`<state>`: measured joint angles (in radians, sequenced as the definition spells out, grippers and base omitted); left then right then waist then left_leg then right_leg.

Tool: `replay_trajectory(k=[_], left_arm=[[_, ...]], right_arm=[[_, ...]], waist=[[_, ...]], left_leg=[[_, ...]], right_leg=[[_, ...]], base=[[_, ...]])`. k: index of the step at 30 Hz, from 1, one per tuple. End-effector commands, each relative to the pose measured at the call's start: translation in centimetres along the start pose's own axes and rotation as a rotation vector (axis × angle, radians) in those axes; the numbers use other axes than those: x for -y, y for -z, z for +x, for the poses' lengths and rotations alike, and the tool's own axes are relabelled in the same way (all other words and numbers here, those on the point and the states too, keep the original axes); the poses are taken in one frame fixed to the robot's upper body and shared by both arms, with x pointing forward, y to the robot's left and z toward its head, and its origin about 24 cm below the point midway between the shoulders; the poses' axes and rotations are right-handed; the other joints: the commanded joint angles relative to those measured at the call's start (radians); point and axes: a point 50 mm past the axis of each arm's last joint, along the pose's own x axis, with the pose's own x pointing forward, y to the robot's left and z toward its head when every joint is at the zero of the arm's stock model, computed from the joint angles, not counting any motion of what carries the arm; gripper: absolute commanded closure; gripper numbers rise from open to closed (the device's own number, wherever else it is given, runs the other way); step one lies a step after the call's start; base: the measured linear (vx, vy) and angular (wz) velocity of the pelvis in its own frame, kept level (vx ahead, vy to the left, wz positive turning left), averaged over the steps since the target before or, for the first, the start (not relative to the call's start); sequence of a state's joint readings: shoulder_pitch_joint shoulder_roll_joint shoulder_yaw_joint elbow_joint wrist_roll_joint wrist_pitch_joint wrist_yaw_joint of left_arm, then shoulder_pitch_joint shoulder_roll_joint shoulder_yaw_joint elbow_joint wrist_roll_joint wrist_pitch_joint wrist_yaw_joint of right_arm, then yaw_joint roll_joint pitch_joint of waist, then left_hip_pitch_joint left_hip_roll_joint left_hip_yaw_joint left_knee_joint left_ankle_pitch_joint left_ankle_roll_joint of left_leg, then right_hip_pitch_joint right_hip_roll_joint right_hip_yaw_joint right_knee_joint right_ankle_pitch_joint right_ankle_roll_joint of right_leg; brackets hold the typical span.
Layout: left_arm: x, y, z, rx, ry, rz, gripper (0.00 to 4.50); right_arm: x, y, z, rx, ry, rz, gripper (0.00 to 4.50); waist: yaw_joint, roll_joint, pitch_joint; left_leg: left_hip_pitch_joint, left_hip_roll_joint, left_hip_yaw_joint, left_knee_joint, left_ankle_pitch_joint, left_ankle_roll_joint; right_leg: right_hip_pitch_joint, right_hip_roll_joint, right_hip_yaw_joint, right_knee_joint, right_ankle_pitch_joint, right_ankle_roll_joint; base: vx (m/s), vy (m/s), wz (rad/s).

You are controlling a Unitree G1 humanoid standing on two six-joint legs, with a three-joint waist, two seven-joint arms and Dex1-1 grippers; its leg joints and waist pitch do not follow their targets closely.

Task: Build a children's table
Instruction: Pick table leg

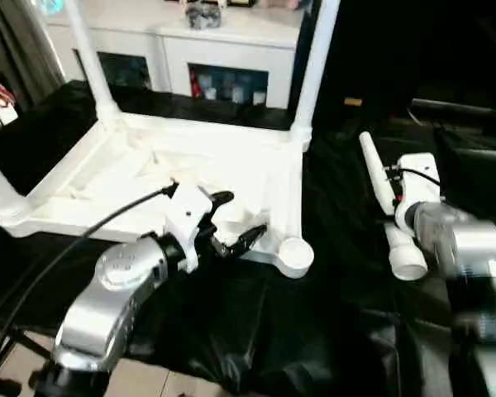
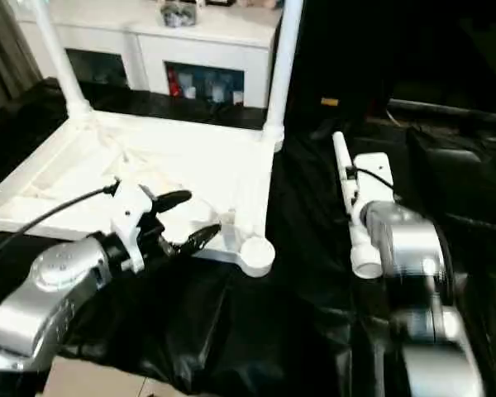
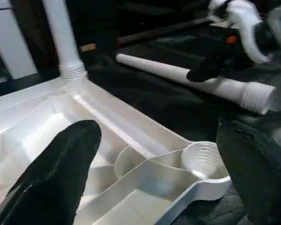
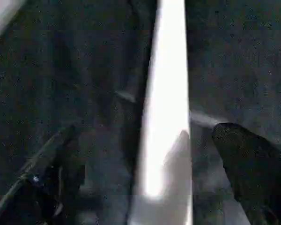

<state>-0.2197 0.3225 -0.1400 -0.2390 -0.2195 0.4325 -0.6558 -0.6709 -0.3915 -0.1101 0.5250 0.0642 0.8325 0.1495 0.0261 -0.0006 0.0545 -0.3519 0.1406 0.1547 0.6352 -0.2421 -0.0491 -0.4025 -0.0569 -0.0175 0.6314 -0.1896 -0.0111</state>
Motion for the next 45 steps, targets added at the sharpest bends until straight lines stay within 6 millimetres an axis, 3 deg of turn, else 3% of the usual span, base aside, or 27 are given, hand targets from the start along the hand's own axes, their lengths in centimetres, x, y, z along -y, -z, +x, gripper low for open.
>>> replay_trajectory(k=[1,5,7,8,10,18,36,43,45], left_arm=[[0.0,0.0,0.2,-0.014,0.030,0.000,0.00],[0.3,0.1,0.0,-0.035,0.072,0.003,0.00],[0.6,0.1,-0.2,-0.040,0.094,0.004,0.00],[0.7,0.0,-0.3,-0.036,0.103,0.004,0.00],[0.9,-0.1,-0.4,-0.027,0.122,-0.005,0.00],[2.1,-0.2,-1.3,-0.043,0.257,-0.043,0.00],[1.2,-0.4,-1.1,-0.037,0.221,-0.030,0.00],[-0.6,-1.7,0.0,0.056,0.064,-0.034,0.00],[-1.1,-2.0,0.3,0.081,0.024,-0.048,0.00]], right_arm=[[0.7,-0.3,0.1,-0.033,0.036,0.005,0.03],[0.9,-0.1,0.7,-0.135,-0.022,0.053,0.03],[1.0,0.5,0.9,-0.189,-0.053,0.063,0.03],[1.0,0.7,0.9,-0.205,-0.065,0.071,0.03],[1.1,1.0,1.0,-0.232,-0.087,0.085,0.29],[1.5,2.2,1.3,-0.318,-0.115,0.092,0.92],[2.4,2.9,1.5,-0.310,-0.146,0.231,2.54],[3.0,2.6,1.2,-0.265,-0.197,0.341,2.65],[3.1,2.4,1.1,-0.241,-0.216,0.359,2.66]], waist=[[0.002,-0.006,-0.061],[0.002,-0.007,-0.063],[0.004,-0.017,-0.062],[0.004,-0.015,-0.061],[0.007,-0.022,-0.062],[0.008,-0.019,-0.055],[0.007,-0.019,-0.056],[0.009,-0.018,-0.059],[0.012,-0.015,-0.061]], left_leg=[[-0.006,0.054,-0.012,-0.074,-0.067,0.014],[-0.008,0.056,-0.010,-0.072,-0.036,0.036],[-0.006,0.060,-0.006,-0.072,-0.046,0.048],[-0.008,0.061,-0.007,-0.073,-0.047,0.048],[-0.006,0.065,-0.002,-0.072,-0.042,0.051],[-0.002,0.067,0.005,-0.075,-0.090,0.027],[-0.005,0.069,0.005,-0.076,-0.106,0.019],[-0.003,0.066,0.008,-0.073,-0.094,0.025],[-0.008,0.067,0.004,-0.074,-0.078,0.033]], right_leg=[[0.056,-0.067,0.038,-0.075,-0.152,-0.249],[0.057,-0.068,0.036,-0.069,-0.113,-0.271],[0.055,-0.069,0.035,-0.070,-0.126,-0.283],[0.056,-0.071,0.035,-0.069,-0.133,-0.285],[0.054,-0.071,0.034,-0.070,-0.139,-0.285],[0.046,-0.071,0.034,-0.076,-0.218,-0.270],[0.046,-0.071,0.032,-0.078,-0.238,-0.262],[0.049,-0.068,0.032,-0.077,-0.193,-0.275],[0.055,-0.071,0.030,-0.073,-0.170,-0.281]], base=[[0.000,0.000,0.00],[0.000,0.000,0.00],[0.000,0.000,0.00],[0.000,0.000,0.00],[0.000,0.000,0.00],[0.000,0.000,0.00],[0.000,0.000,0.00],[0.000,0.000,0.00],[0.000,0.000,0.00]])
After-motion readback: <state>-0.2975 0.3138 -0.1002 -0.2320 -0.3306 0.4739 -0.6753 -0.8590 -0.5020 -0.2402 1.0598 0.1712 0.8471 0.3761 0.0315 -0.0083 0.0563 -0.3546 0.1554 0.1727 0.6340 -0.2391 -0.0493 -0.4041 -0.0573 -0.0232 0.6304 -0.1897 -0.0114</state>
